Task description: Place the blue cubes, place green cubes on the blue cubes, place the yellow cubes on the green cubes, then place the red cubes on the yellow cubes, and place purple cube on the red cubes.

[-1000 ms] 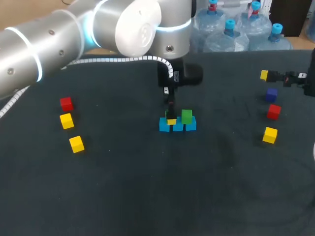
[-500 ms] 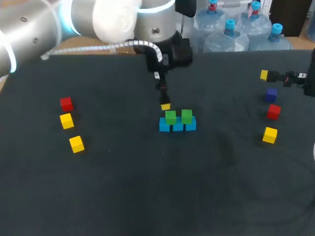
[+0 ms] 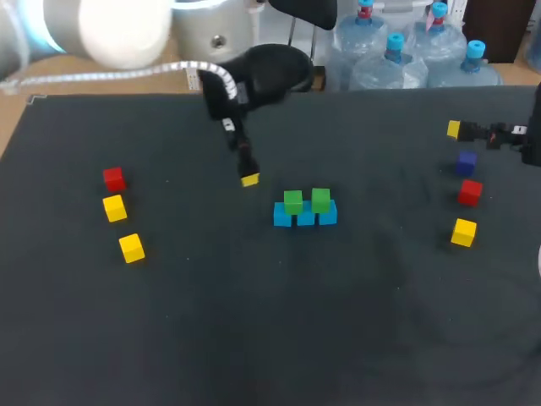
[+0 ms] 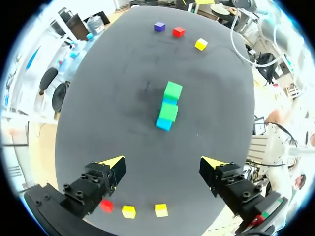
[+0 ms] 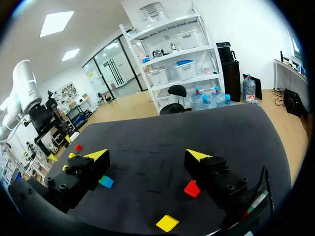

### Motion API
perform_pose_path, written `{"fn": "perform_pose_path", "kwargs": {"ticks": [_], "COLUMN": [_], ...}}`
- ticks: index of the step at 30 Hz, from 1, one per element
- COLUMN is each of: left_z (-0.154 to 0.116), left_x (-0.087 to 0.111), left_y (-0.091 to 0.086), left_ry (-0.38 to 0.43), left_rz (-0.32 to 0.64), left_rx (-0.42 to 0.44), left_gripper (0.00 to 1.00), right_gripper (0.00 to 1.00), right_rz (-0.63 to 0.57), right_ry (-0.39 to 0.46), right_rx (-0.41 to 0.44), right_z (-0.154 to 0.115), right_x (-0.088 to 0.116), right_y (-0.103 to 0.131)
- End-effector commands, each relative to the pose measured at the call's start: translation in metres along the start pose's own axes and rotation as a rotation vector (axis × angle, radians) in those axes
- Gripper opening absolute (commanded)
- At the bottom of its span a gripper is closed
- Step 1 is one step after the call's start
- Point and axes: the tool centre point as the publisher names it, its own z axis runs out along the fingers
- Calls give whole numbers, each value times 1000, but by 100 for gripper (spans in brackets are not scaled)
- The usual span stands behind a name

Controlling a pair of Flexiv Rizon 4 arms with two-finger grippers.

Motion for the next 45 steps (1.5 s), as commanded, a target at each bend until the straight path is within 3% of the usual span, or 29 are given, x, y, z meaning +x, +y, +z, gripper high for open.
{"fn": "perform_pose_path", "kwargs": {"ticks": [1,8,14,21,33,45], "left_z": [-7,-10,-4,10,3,14], "left_x": [35,49,57,69,78,120], "left_y": [-16,-36,-43,-35,-27,-21], "left_ry": [-178,-190,-138,-74,-24,21], "left_rz": [-22,-49,-84,-132,-120,-70], "left_rx": [-90,-129,-133,-128,-167,-46], "left_gripper": [100,100,100,100,100,100], "right_gripper": [100,100,100,100,100,100], "right_rz": [1,1,1,1,1,1], "right_ry": [1,1,1,1,1,1], "right_rx": [-2,-2,-2,-2,-2,-2], "right_z": [-1,-1,-1,-1,-1,-1], "right_x": [0,0,0,0,0,0], "right_y": [0,0,0,0,0,0]}}
